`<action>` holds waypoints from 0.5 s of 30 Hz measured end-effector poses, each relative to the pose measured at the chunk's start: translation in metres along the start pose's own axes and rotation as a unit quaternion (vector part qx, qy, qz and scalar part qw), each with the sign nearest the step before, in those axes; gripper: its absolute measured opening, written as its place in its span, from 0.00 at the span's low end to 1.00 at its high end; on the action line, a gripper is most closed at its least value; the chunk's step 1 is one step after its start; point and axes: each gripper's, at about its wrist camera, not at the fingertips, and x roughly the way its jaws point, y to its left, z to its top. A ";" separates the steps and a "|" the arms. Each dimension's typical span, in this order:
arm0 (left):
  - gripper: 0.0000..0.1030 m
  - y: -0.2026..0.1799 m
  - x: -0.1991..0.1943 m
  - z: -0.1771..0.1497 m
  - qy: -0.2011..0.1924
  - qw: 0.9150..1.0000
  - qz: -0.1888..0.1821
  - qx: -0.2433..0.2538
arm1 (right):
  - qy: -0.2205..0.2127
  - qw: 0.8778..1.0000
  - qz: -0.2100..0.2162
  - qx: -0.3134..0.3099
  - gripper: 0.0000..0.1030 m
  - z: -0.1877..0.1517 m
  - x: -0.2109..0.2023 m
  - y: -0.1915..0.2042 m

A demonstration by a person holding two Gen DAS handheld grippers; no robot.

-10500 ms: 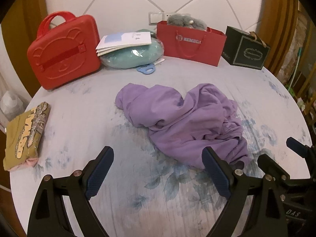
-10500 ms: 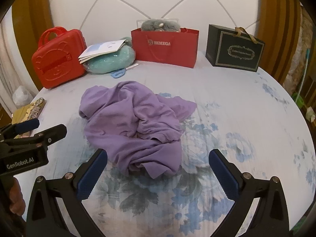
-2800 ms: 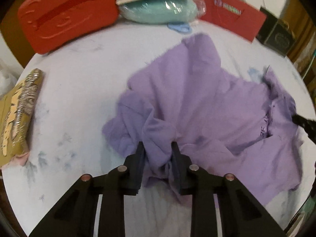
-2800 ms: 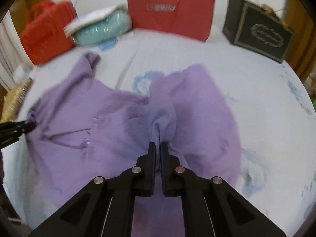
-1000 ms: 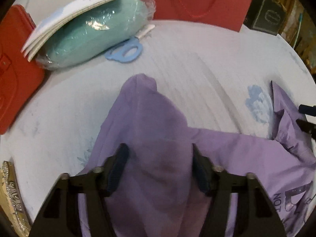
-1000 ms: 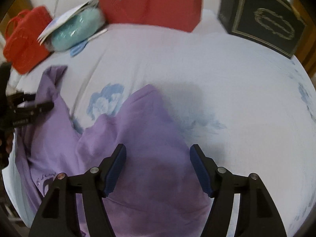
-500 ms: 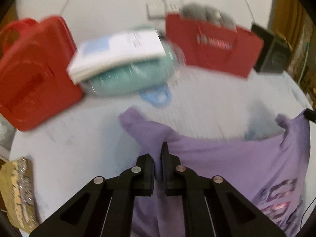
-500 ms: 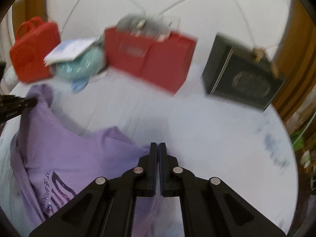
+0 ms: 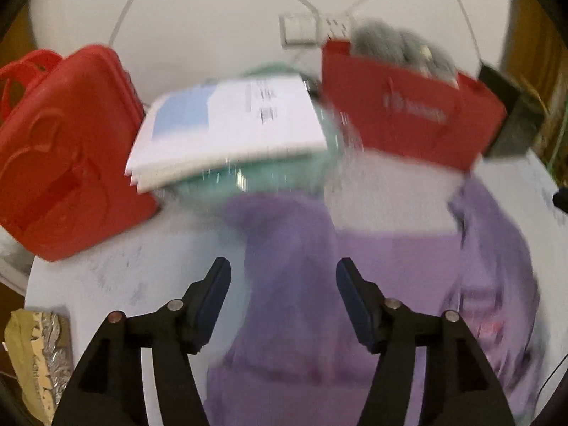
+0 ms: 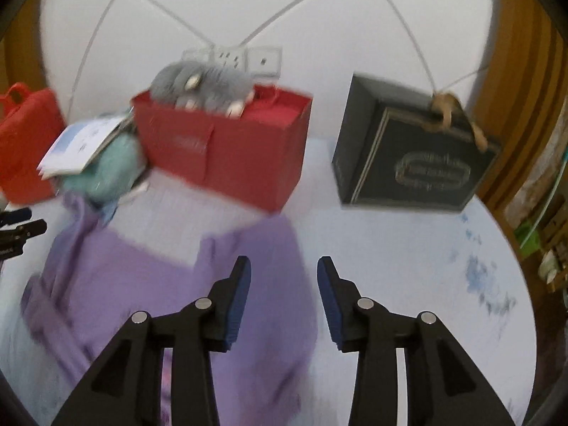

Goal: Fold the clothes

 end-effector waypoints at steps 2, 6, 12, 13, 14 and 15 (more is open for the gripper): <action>0.61 0.008 -0.004 -0.026 0.019 1.000 -0.009 0.002 | 0.021 1.000 0.018 0.003 0.42 -0.026 -0.011 0.001; 0.62 0.020 -0.009 -0.077 0.061 0.998 -0.034 -0.003 | 0.067 0.996 0.053 0.014 0.52 -0.088 -0.034 0.001; 0.63 0.015 -0.002 -0.115 0.085 0.995 -0.047 0.010 | 0.113 0.989 0.082 0.056 0.61 -0.156 -0.057 -0.008; 0.63 0.014 0.001 -0.114 0.083 0.995 -0.047 0.010 | 0.117 0.987 0.084 0.064 0.62 -0.160 -0.057 -0.011; 0.63 0.013 0.004 -0.113 0.082 0.995 -0.048 0.009 | 0.121 0.986 0.087 0.071 0.62 -0.164 -0.058 -0.013; 0.63 0.013 0.008 -0.111 0.083 0.995 -0.049 0.006 | 0.124 0.985 0.089 0.078 0.62 -0.168 -0.058 -0.016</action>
